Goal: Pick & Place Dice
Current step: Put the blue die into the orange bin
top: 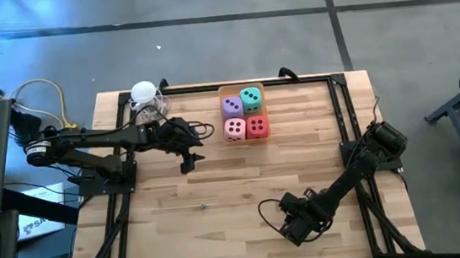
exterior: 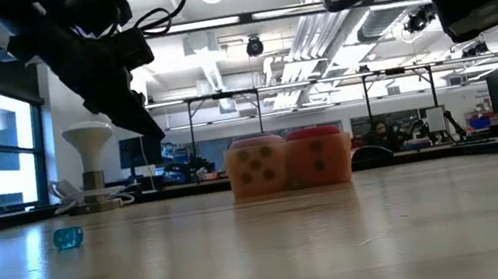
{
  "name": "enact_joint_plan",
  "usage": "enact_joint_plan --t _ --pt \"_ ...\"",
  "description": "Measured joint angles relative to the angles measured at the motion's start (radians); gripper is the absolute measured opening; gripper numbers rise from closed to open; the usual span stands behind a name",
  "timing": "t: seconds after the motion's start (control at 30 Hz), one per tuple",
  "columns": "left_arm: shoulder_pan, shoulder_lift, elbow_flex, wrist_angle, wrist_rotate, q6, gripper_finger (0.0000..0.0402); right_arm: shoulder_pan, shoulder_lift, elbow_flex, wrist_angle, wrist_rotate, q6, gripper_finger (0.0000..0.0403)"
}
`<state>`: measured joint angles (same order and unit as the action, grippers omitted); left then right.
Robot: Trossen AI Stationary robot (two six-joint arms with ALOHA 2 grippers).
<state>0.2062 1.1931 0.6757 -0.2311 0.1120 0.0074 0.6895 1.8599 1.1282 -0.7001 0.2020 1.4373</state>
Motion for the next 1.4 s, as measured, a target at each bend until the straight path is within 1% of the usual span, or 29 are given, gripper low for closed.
enact_joint_plan --t 0.2,0.3,0.43,0.53,0.63,0.73,0.8,0.87,1.07,1.17,1.3,1.33,1.4 --pt "0.000 0.000 -0.024 0.005 0.000 0.000 0.0234 -0.001 0.000 0.000 0.001 -0.012 -0.027 0.0066" --pt "0.000 0.000 -0.042 0.016 -0.001 0.000 0.0234 -0.004 0.000 0.000 0.005 -0.021 -0.066 0.0035" --pt "0.000 0.000 -0.064 0.059 0.020 -0.005 0.0234 -0.004 0.000 0.000 0.008 0.001 -0.126 0.0031" --pt "-0.001 0.000 -0.070 0.083 0.074 -0.024 0.0234 -0.016 0.000 0.000 0.010 0.021 -0.158 0.0033" --pt "-0.019 0.000 -0.070 0.100 0.142 -0.093 0.0234 -0.048 0.000 0.000 0.006 0.030 -0.198 0.0040" --pt "-0.074 0.000 -0.070 0.131 0.201 -0.136 0.0234 -0.100 0.000 0.000 0.002 0.034 -0.271 0.0036" --pt "-0.126 0.000 -0.070 0.139 0.198 -0.141 0.0234 -0.135 0.001 0.000 0.005 0.053 -0.336 0.0033" --pt "-0.177 0.000 -0.070 0.143 0.163 -0.157 0.0234 -0.170 0.001 0.000 0.009 0.076 -0.393 0.0033" --pt "-0.323 0.000 -0.070 0.142 0.034 -0.225 0.0234 -0.241 -0.023 0.000 0.012 0.241 -0.539 0.0034" --pt "-0.387 0.000 -0.070 0.142 -0.009 -0.263 0.0234 -0.269 -0.060 0.000 0.019 0.356 -0.587 0.0034" --pt "-0.454 0.000 -0.070 0.157 -0.014 -0.269 0.0234 -0.316 -0.127 0.000 0.080 0.541 -0.678 0.0035" --pt "-0.466 0.000 -0.070 0.170 -0.014 -0.270 0.0234 -0.336 -0.140 0.001 0.115 0.568 -0.713 0.0035" --pt "-0.489 0.000 -0.070 0.191 -0.014 -0.272 0.0234 -0.381 -0.162 0.001 0.164 0.584 -0.790 0.0035"
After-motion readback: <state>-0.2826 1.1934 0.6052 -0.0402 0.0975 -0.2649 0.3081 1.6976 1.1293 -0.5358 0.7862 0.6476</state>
